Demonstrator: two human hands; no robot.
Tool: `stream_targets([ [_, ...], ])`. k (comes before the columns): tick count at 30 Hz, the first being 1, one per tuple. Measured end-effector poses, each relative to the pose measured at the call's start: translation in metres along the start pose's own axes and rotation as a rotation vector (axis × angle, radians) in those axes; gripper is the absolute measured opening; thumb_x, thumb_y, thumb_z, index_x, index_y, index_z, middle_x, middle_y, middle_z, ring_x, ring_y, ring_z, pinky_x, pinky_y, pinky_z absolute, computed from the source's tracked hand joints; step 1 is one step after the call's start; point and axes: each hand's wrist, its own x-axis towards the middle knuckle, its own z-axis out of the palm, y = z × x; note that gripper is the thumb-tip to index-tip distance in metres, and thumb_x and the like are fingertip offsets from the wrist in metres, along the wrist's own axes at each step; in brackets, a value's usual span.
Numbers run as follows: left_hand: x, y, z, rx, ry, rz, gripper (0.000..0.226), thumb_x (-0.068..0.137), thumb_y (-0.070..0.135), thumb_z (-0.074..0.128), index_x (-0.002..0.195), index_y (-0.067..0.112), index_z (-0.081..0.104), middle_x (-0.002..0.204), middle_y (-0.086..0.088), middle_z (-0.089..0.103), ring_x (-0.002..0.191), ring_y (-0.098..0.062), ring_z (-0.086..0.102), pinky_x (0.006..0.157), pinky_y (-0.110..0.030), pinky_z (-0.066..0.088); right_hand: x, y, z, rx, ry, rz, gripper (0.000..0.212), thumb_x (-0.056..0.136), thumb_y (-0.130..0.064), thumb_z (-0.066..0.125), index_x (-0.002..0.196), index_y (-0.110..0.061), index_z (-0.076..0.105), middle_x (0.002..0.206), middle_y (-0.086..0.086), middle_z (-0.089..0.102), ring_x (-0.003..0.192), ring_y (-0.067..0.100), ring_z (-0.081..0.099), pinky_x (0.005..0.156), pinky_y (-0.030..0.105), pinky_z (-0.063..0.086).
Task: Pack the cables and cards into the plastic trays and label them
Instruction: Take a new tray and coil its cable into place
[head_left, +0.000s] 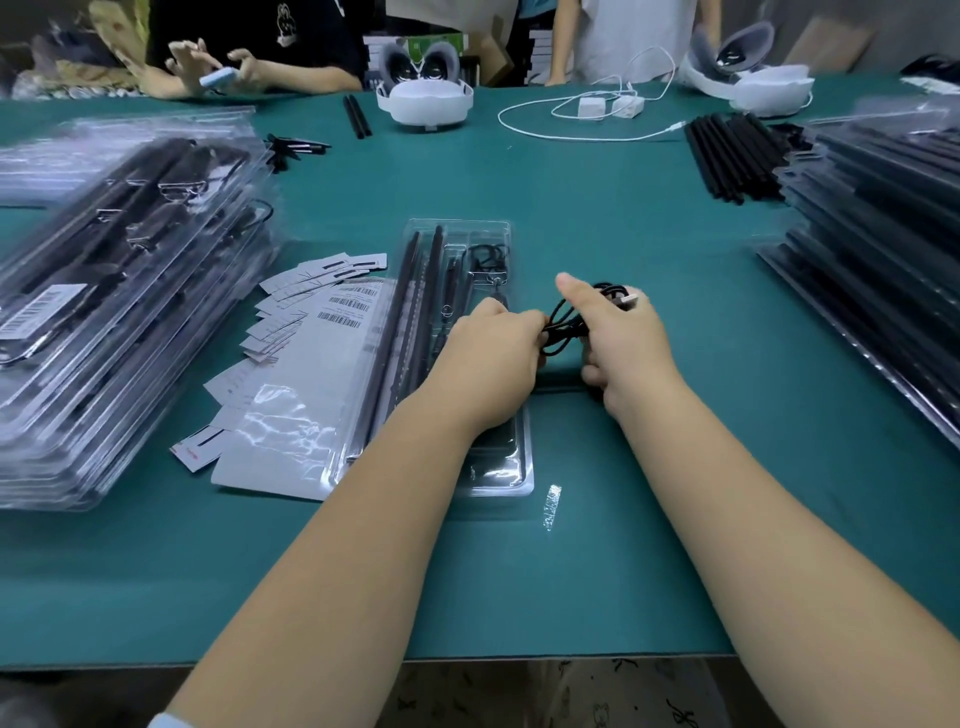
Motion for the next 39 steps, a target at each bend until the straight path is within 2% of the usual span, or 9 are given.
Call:
stream_targets([
  [5, -0.001, -0.004, -0.002, -0.073, -0.052, -0.029, 0.013, 0.097, 0.017, 0.037, 0.095, 0.018, 0.05, 0.096, -0.008, 0.051, 0.105, -0.03, 0.041, 0.084, -0.035, 0.035, 0.0, -0.004, -0.018, 0.051, -0.471, 0.013, 0.008, 0.09, -0.027, 0.062, 0.087, -0.024, 0.068, 0.048, -0.015, 0.04, 0.038, 0.003, 0.02, 0.033, 0.015, 0.017],
  [12, -0.005, 0.001, -0.003, -0.128, -0.059, 0.032, 0.021, 0.092, 0.034, 0.049, 0.081, 0.016, 0.049, 0.077, 0.002, 0.049, 0.098, -0.021, 0.038, 0.08, -0.035, 0.031, -0.001, -0.002, -0.002, -0.077, -0.146, -0.035, 0.042, 0.09, -0.041, 0.06, 0.06, -0.014, 0.05, 0.042, -0.007, 0.038, 0.032, 0.006, 0.029, 0.035, 0.015, 0.023],
  [17, 0.0, 0.003, 0.0, -0.001, -0.039, 0.079, 0.023, 0.098, 0.036, 0.043, 0.097, 0.017, 0.054, 0.069, 0.013, 0.036, 0.091, -0.018, 0.031, 0.076, -0.033, 0.021, -0.01, -0.004, 0.004, -0.105, -0.071, -0.08, 0.047, 0.088, -0.042, 0.062, 0.049, -0.016, 0.052, 0.042, -0.009, 0.043, 0.034, 0.007, 0.035, 0.035, 0.016, 0.028],
  [22, 0.002, 0.003, 0.002, -0.034, -0.028, 0.014, 0.027, 0.101, 0.036, 0.035, 0.08, 0.018, 0.038, 0.069, 0.006, 0.034, 0.087, -0.02, 0.027, 0.072, -0.033, 0.017, -0.023, -0.016, -0.003, -0.144, -0.088, -0.139, 0.042, 0.084, -0.051, 0.063, 0.108, -0.017, 0.055, 0.08, -0.002, 0.056, 0.055, 0.006, 0.046, 0.05, 0.02, 0.041],
  [26, 0.002, 0.002, 0.002, -0.046, -0.034, 0.007, 0.025, 0.1, 0.032, 0.035, 0.083, 0.016, 0.042, 0.071, 0.004, 0.035, 0.087, -0.02, 0.028, 0.07, -0.033, 0.015, -0.034, -0.043, -0.031, -0.919, 0.006, -0.956, 0.073, 0.078, -0.048, 0.064, 0.139, -0.015, 0.042, 0.133, 0.008, 0.046, 0.121, 0.022, 0.043, 0.104, 0.032, 0.029],
  [29, 0.001, 0.001, 0.003, -0.03, -0.009, 0.039, 0.023, 0.099, 0.03, 0.036, 0.082, 0.016, 0.04, 0.067, 0.005, 0.033, 0.085, -0.022, 0.028, 0.068, -0.032, 0.012, -0.035, -0.059, -0.03, -1.663, -0.337, -0.938, 0.053, 0.088, -0.043, 0.058, 0.135, -0.02, 0.049, 0.142, 0.007, 0.043, 0.135, 0.028, 0.032, 0.112, 0.047, 0.017],
  [32, 0.001, 0.001, 0.005, 0.011, -0.006, 0.063, 0.029, 0.101, 0.036, 0.034, 0.082, 0.016, 0.041, 0.066, 0.007, 0.036, 0.084, -0.02, 0.028, 0.071, -0.033, 0.016, -0.029, -0.06, -0.017, -2.027, -0.347, -0.829, 0.028, 0.096, -0.035, 0.048, 0.122, -0.024, 0.05, 0.121, -0.001, 0.054, 0.116, 0.023, 0.046, 0.095, 0.039, 0.032],
  [35, 0.002, 0.0, 0.005, 0.031, -0.012, 0.072, 0.029, 0.102, 0.035, 0.034, 0.081, 0.017, 0.04, 0.065, 0.008, 0.034, 0.086, -0.02, 0.027, 0.072, -0.033, 0.016, -0.023, -0.059, -0.012, -2.071, -0.343, -0.831, 0.011, 0.097, -0.023, 0.047, 0.103, -0.017, 0.055, 0.093, -0.001, 0.053, 0.091, 0.022, 0.044, 0.069, 0.03, 0.03],
  [39, 0.001, 0.0, 0.005, 0.054, -0.026, 0.072, 0.027, 0.101, 0.035, 0.036, 0.083, 0.017, 0.042, 0.07, 0.006, 0.037, 0.091, -0.022, 0.031, 0.073, -0.033, 0.016, -0.023, -0.047, -0.013, -1.971, -0.352, -0.703, 0.017, 0.099, -0.016, 0.039, 0.084, -0.015, 0.03, 0.071, -0.001, 0.03, 0.07, 0.02, 0.037, 0.05, 0.03, 0.022],
])
